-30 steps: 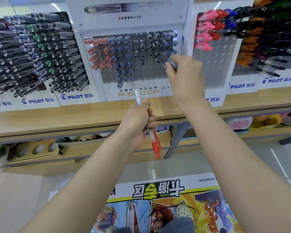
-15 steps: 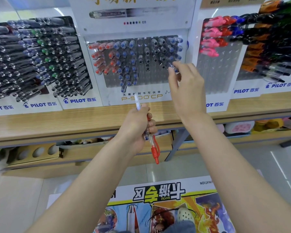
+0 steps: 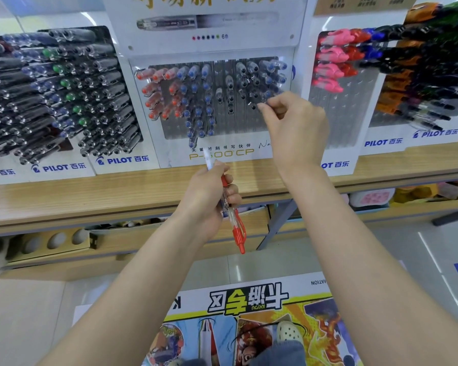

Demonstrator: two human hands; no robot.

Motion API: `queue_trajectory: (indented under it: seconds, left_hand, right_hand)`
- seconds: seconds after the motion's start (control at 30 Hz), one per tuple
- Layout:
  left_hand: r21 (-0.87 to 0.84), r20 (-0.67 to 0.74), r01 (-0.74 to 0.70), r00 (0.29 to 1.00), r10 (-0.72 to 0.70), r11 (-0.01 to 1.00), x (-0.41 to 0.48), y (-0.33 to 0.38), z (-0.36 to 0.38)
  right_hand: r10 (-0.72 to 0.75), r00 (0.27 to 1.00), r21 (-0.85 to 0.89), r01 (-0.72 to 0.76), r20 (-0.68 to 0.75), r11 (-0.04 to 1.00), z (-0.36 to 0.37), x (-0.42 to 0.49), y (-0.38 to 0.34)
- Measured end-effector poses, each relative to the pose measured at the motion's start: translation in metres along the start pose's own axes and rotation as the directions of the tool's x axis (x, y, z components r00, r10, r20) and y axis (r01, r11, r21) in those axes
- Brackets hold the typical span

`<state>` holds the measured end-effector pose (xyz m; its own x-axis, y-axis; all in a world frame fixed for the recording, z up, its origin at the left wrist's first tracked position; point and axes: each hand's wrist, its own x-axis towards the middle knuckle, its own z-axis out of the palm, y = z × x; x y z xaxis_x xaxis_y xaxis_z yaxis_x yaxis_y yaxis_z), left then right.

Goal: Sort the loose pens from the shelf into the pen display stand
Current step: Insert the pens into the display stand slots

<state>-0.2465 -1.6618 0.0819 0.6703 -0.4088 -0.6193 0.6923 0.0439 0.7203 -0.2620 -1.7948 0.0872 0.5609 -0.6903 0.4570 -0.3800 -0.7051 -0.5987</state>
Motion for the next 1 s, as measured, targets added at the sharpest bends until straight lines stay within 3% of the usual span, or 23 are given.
queue_trajectory:
  seconds: [0.2, 0.43, 0.5, 0.6, 0.77, 0.87, 1.0]
  left_hand:
    - [-0.153, 0.023, 0.019, 1.000, -0.016, 0.988, -0.002, 0.001, -0.005]
    - [-0.233, 0.004, 0.000, 1.000, 0.001, 0.973, -0.008, 0.002, 0.000]
    - [-0.267, 0.006, -0.023, 1.000, 0.026, 0.963, -0.011, 0.002, 0.002]
    - [-0.292, 0.011, -0.055, 0.998, 0.061, 0.955, -0.015, 0.001, 0.004]
    - [-0.298, 0.018, -0.094, 0.994, 0.104, 0.950, -0.023, 0.001, 0.012]
    - [-0.247, 0.043, -0.126, 0.989, 0.140, 0.961, -0.031, 0.001, 0.020]
    - [0.102, 0.051, -0.141, 0.989, 0.137, 0.985, -0.047, -0.001, 0.032]
  right_hand:
    - [-0.067, 0.994, -0.085, 0.074, 0.082, 0.994, -0.010, -0.004, -0.002]
    - [-0.172, 0.949, -0.003, 0.179, 0.265, 0.984, -0.029, -0.036, 0.002]
    - [-0.128, 0.883, 0.106, 0.089, 0.452, 0.990, -0.038, -0.047, 0.004]
    - [-0.022, 0.695, 0.272, -0.253, 0.719, 0.929, -0.051, -0.064, 0.001]
    - [-0.030, 0.516, 0.338, -0.516, 0.856, 0.787, -0.064, -0.098, 0.000]
    - [-0.036, 0.558, 0.357, -0.479, 0.829, 0.802, -0.067, -0.104, 0.008]
    - [0.071, 0.775, 0.429, -0.420, 0.628, 0.800, -0.081, -0.094, 0.025]
